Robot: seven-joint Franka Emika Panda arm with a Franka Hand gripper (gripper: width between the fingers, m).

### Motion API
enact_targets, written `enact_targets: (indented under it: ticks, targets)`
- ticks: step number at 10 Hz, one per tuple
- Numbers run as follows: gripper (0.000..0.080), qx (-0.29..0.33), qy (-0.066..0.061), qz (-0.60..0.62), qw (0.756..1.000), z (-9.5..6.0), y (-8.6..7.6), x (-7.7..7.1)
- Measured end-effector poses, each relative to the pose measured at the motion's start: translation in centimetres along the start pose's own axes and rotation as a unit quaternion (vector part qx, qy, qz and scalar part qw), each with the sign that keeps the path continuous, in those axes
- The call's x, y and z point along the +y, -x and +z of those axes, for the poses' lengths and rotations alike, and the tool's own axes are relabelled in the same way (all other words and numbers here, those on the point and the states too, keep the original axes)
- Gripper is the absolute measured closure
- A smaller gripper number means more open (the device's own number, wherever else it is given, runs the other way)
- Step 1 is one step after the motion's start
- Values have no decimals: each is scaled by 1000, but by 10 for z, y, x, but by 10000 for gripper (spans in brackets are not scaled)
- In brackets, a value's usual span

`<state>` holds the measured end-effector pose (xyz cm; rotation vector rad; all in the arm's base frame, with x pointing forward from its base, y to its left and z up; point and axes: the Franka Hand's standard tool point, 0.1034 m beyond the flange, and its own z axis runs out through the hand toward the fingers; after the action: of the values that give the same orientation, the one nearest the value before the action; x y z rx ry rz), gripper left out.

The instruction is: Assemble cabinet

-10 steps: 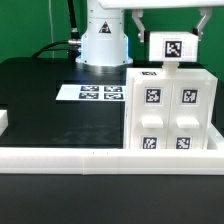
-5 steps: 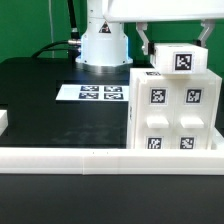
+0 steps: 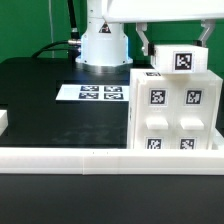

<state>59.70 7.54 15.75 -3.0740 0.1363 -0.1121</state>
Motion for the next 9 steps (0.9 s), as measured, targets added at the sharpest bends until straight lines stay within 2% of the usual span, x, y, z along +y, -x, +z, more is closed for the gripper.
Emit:
enact_targets:
  ticks: [2,9]
  targets:
    - [236,-1,-3,42,999,0,0,-1]
    - [236,-1,-3,45,999,0,0,-1]
